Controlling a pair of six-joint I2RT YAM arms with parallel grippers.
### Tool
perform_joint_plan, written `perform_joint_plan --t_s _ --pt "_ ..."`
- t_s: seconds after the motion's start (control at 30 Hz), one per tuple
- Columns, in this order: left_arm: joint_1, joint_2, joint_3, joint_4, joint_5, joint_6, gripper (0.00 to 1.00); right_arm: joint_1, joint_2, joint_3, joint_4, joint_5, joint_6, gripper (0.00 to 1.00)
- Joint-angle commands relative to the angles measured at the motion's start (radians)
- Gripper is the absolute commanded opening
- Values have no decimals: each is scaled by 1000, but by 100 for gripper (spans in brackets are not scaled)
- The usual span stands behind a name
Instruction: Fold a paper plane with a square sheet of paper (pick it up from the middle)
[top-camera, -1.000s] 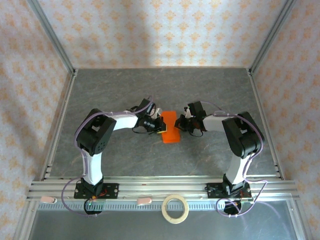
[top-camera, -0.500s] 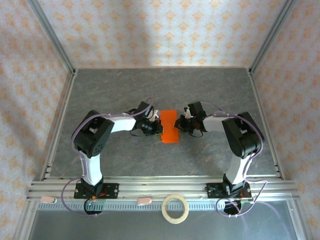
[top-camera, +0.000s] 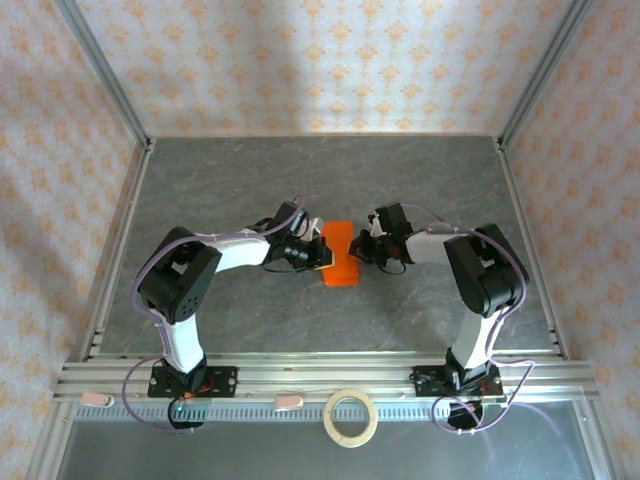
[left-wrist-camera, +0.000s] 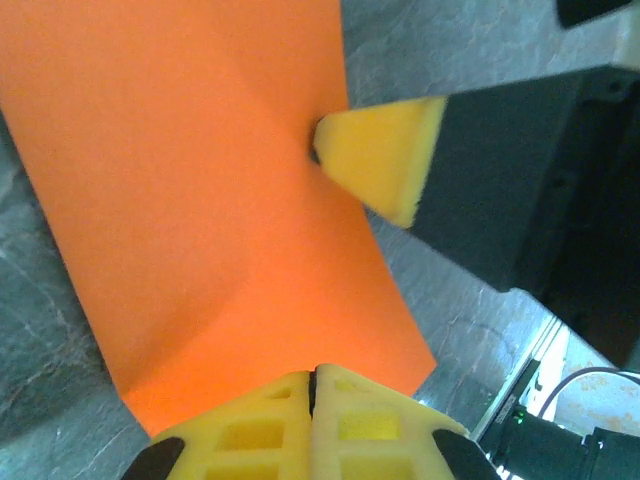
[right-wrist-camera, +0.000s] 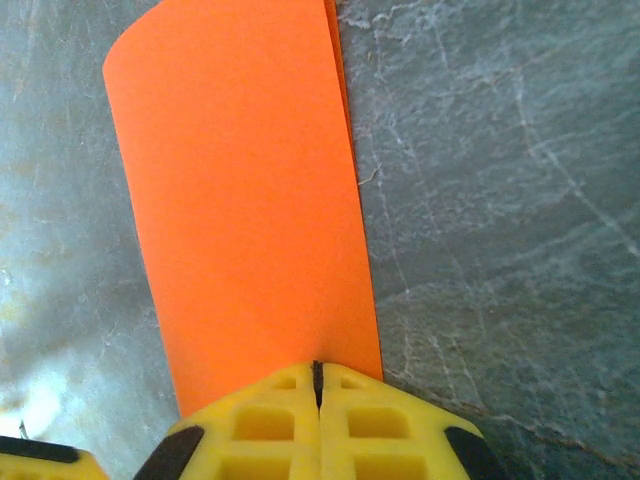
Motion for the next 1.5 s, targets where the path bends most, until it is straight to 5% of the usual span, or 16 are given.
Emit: perform_joint_plan --t_s 0.0,0.5,0.9,1.1,1.47 --pt "-3 29 -40 -2 15 7 0 -9 64 -62 -187 148 1 0" --pt "-2 -49 -161 -131 -74 120 0 -8 65 -60 -227 188 -12 0" --pt "-11 -95 -96 106 8 -88 0 -9 63 -63 -229 188 -14 0" --pt "-50 -15 -33 22 1 -32 0 -8 61 -65 -226 188 -13 0" --pt "-53 -26 -204 -40 -69 56 0 -8 62 -80 -218 191 -11 0"
